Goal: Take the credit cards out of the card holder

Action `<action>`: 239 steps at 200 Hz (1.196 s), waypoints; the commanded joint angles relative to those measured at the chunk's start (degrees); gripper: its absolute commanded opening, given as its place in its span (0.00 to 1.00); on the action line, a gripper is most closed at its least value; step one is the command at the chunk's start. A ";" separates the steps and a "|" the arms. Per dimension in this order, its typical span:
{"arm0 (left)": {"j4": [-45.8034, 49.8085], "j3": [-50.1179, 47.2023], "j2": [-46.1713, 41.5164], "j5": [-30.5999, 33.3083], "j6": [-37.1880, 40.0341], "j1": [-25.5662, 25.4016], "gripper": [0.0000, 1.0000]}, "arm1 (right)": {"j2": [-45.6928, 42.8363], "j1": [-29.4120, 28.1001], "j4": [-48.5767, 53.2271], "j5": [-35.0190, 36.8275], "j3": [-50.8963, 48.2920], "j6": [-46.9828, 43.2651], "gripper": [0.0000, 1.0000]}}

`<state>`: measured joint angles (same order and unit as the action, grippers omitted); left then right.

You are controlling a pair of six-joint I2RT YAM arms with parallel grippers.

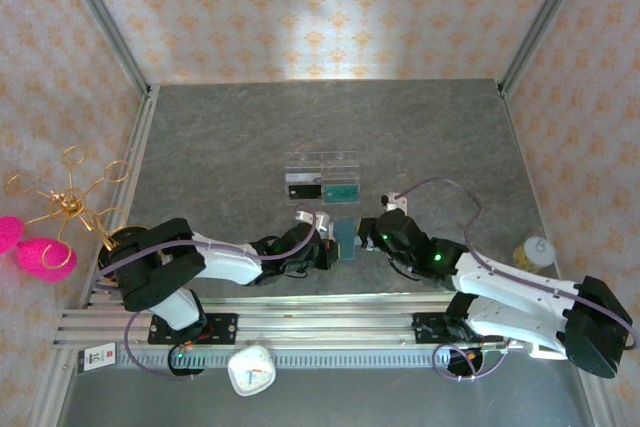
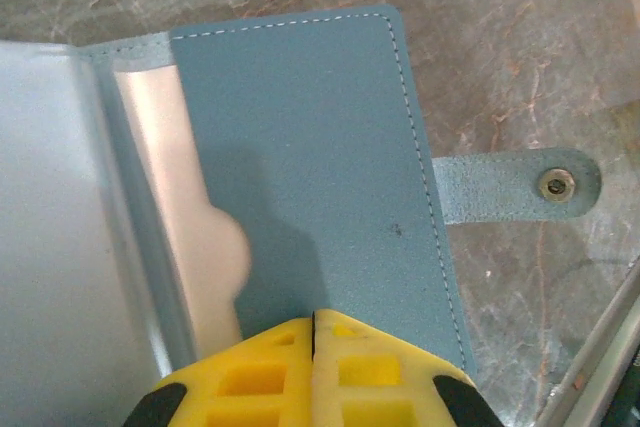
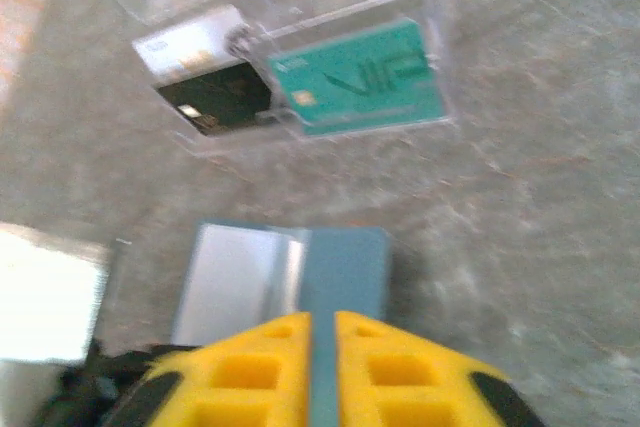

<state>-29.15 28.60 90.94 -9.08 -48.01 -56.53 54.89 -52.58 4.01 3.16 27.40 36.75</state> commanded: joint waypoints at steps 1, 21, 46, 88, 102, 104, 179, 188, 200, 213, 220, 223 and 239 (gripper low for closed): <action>-1.64 1.55 -0.29 -0.55 -0.07 -0.23 0.00 | 4.27 0.80 -5.53 -6.37 1.70 -1.19 0.04; -1.18 1.37 -0.91 -0.42 -0.06 -0.20 0.00 | 10.26 1.42 -11.27 -11.10 2.28 -0.37 0.00; -0.11 0.30 -3.27 0.35 -0.85 -0.20 0.00 | 19.57 3.03 -14.47 -13.80 3.44 -0.12 0.00; 7.33 -7.59 -20.31 9.40 -3.18 0.59 0.09 | 26.68 4.32 -14.95 -13.96 1.15 -0.24 0.00; 10.68 -10.19 -25.04 11.13 -3.78 3.10 0.18 | 26.63 4.33 -13.86 -11.63 0.60 -0.63 0.00; 11.04 -10.53 -25.66 11.06 -3.88 3.56 0.19 | 26.59 4.33 -13.68 -11.45 0.63 -0.74 0.00; 24.37 -11.51 -46.61 20.19 -3.33 7.13 0.59 | 24.20 -1.90 -6.25 -7.92 10.85 -6.88 0.54; 25.34 -11.01 -48.18 20.76 -2.85 7.14 0.61 | 25.50 -2.84 -5.29 -7.10 12.59 -7.02 0.61; 26.60 -10.29 -49.46 21.04 -2.29 7.14 0.62 | 27.54 -3.63 -4.00 -5.43 14.66 -6.77 0.64; 27.60 -9.66 -50.12 21.11 -1.74 7.15 0.62 | 30.22 -4.08 -2.82 -4.60 16.53 -6.57 0.65; 28.20 -9.46 -50.39 21.20 -1.58 7.16 0.62 | 32.03 -4.18 -1.83 -4.56 17.79 -6.41 0.65; 28.34 -9.40 -50.47 21.21 -1.49 7.14 0.62 | 32.68 -4.32 -1.54 -4.56 18.31 -6.39 0.65; 29.19 -9.52 -51.22 21.21 -1.21 7.14 0.62 | 36.57 -5.05 0.43 -3.55 20.82 -6.51 0.67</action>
<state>-4.32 17.61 41.04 9.96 -50.89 -49.50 86.35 -56.69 -2.09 -4.38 45.45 30.92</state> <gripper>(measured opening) 0.619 0.656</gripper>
